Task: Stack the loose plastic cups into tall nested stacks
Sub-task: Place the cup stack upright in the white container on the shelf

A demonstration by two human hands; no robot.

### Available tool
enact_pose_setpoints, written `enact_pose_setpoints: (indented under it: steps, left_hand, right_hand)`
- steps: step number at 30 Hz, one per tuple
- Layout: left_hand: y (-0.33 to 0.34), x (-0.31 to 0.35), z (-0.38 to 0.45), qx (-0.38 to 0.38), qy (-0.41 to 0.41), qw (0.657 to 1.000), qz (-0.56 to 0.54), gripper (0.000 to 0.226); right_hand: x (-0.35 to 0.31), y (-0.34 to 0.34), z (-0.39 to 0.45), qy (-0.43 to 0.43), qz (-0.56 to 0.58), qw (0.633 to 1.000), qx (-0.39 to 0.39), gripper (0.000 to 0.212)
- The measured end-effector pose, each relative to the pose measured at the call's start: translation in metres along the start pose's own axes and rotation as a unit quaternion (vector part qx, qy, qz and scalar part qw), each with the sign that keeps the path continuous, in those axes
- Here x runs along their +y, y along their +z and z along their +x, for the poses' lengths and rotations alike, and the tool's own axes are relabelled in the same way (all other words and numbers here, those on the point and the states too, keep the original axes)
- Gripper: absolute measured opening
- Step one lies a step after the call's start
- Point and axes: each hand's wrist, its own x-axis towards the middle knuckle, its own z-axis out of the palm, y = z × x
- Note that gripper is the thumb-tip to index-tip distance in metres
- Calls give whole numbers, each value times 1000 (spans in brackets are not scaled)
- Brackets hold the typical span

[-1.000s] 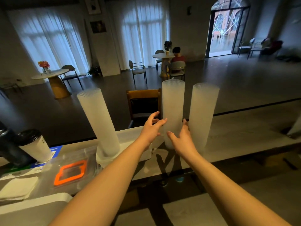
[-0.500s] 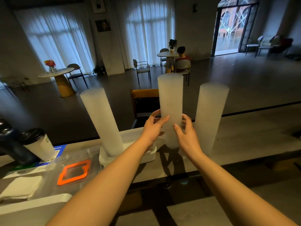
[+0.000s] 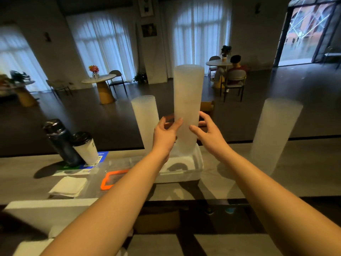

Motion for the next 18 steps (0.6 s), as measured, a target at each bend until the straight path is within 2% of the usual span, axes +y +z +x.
enact_pose_setpoints:
  steps: [7, 12, 18]
  left_hand:
    - [-29, -38, -7, -13, -54, 998, 12, 37]
    - [-32, -53, -7, -29, -81, 996, 28, 59]
    - [-31, -62, -12, -27, -73, 996, 49, 66]
  right_hand:
    - [30, 27, 16, 41, -32, 993, -104, 55]
    - [49, 35, 27, 78, -12, 988, -134, 55]
    - [58, 43, 31, 71, -18, 988, -137, 57]
